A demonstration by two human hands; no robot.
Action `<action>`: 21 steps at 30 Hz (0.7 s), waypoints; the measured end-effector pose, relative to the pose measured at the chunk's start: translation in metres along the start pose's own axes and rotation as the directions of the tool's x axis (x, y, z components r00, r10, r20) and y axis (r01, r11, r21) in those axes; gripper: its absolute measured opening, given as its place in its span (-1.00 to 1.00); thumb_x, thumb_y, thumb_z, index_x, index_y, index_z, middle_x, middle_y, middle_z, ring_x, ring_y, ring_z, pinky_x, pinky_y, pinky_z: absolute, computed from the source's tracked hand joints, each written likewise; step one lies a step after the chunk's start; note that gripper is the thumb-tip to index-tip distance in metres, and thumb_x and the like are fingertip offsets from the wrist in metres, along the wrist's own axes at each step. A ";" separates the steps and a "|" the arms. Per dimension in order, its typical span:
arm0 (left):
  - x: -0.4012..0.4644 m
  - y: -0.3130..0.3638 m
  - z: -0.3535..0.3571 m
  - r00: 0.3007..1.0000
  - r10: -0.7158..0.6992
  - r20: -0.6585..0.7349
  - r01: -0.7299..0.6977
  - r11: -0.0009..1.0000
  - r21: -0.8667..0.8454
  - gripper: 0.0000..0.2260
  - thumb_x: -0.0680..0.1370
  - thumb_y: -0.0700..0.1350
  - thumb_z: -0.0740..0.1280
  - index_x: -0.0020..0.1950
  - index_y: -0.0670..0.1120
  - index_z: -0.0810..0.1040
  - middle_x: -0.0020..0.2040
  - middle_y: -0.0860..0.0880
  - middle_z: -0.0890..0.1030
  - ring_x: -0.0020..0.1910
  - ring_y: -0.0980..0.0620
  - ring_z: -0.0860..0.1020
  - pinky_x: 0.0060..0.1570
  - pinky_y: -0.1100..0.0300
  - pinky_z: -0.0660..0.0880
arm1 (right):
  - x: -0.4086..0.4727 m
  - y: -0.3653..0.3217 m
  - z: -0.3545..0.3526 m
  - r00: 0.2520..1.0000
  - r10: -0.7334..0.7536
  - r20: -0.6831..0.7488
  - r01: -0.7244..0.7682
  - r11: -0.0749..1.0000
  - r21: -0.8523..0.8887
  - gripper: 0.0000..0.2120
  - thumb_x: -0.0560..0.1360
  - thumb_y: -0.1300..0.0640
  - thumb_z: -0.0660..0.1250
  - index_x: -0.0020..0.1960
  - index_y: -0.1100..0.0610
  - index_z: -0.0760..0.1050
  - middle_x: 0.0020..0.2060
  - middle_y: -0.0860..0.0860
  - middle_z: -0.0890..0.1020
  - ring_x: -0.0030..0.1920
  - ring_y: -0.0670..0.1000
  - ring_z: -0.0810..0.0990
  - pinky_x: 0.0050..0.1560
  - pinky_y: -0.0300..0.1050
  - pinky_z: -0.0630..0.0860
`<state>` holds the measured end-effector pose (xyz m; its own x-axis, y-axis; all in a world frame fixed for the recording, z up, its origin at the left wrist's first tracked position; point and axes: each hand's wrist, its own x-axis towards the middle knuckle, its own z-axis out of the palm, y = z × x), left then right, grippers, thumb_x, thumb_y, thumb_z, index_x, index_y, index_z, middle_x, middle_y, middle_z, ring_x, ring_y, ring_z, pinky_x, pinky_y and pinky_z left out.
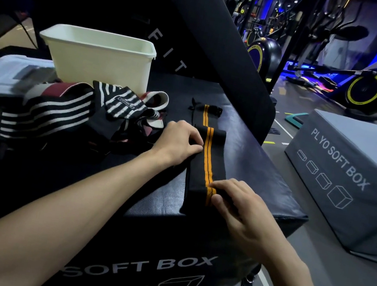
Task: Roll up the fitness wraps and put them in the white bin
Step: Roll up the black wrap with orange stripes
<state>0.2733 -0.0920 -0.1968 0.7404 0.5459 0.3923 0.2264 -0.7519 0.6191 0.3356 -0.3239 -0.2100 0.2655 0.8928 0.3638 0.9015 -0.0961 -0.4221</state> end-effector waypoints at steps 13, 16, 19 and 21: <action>0.013 -0.002 -0.002 0.999 -0.004 0.037 0.002 0.999 0.044 -0.78 0.49 -0.33 0.44 -0.10 -0.01 0.76 -0.15 0.07 0.72 -0.16 0.19 0.62 -0.13 0.57 0.41 | -0.008 -0.005 -0.009 0.999 -0.026 0.023 0.026 1.000 -0.010 -0.75 0.62 -0.10 0.25 0.23 -0.06 0.55 -0.03 -0.30 0.53 0.05 -0.18 0.51 0.04 -0.29 0.41; 0.009 -0.003 0.000 0.994 0.078 0.073 -0.086 0.990 0.115 -0.76 0.53 -0.33 0.39 -0.01 -0.03 0.76 -0.02 0.01 0.74 -0.10 0.12 0.63 0.02 0.41 0.50 | -0.008 -0.006 -0.010 1.000 -0.010 0.019 0.010 1.000 0.003 -0.73 0.61 -0.10 0.26 0.23 -0.05 0.56 0.00 -0.27 0.56 0.07 -0.17 0.52 0.07 -0.23 0.46; 0.007 -0.002 0.003 0.985 0.133 0.108 -0.151 0.972 0.181 -0.75 0.55 -0.34 0.36 0.05 -0.06 0.75 0.08 -0.04 0.71 0.09 -0.03 0.64 0.21 0.07 0.55 | -0.007 -0.007 -0.010 0.999 -0.011 0.036 0.011 1.000 -0.019 -0.73 0.61 -0.10 0.24 0.23 -0.04 0.56 -0.01 -0.26 0.56 0.05 -0.17 0.51 0.05 -0.25 0.43; 0.006 -0.002 0.004 0.981 0.156 0.113 -0.175 0.966 0.189 -0.77 0.55 -0.31 0.35 0.05 -0.07 0.75 0.07 -0.04 0.70 0.10 -0.06 0.64 0.20 0.01 0.54 | -0.007 -0.007 -0.009 0.999 -0.013 0.051 0.014 0.999 -0.033 -0.74 0.62 -0.10 0.24 0.22 -0.04 0.56 -0.01 -0.24 0.57 0.04 -0.17 0.50 0.05 -0.27 0.41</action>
<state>0.2793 -0.0887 -0.1983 0.8335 0.3766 0.4042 0.2087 -0.8921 0.4008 0.3304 -0.3337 -0.2017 0.2361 0.9154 0.3259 0.9158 -0.0976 -0.3895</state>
